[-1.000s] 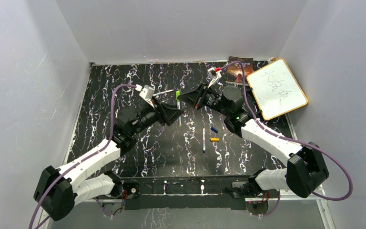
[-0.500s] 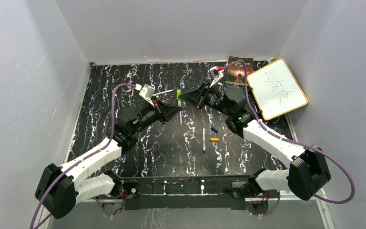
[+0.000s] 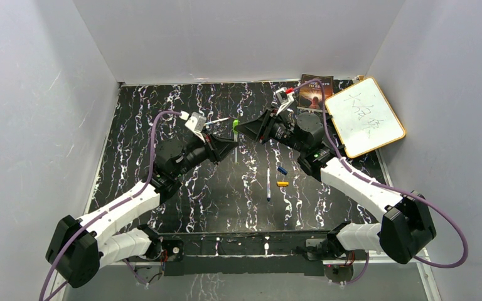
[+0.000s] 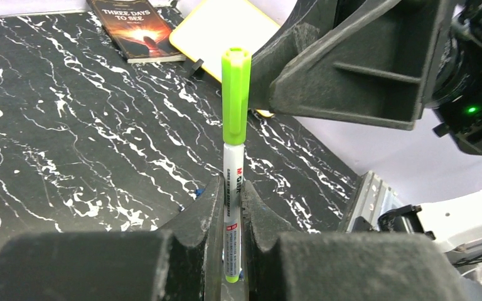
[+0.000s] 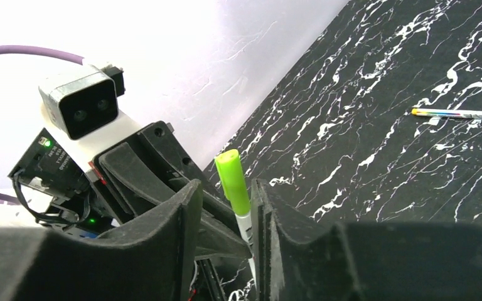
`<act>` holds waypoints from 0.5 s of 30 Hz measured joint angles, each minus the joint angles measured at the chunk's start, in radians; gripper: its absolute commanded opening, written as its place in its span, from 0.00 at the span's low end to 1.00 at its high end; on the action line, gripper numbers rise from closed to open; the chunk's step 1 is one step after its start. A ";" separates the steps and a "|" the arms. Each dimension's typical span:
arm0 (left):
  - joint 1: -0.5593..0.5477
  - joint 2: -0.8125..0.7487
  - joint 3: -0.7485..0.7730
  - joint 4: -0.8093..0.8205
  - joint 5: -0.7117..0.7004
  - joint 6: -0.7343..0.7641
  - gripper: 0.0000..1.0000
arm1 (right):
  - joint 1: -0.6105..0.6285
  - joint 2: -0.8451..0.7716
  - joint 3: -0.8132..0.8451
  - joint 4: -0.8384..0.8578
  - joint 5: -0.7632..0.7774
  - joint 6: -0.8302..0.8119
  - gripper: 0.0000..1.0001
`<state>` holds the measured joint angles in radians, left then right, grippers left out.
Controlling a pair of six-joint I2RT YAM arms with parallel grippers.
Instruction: Insert the pens into the pen caps
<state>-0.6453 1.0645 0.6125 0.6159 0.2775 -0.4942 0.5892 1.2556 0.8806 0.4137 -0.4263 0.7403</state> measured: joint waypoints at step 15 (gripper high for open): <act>0.000 -0.037 -0.101 0.047 -0.053 0.208 0.00 | 0.000 -0.010 0.111 -0.161 0.105 -0.147 0.00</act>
<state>-0.6453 1.0271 0.5117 0.6628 0.2241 -0.2867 0.5888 1.2457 0.9913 0.2527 -0.3210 0.5930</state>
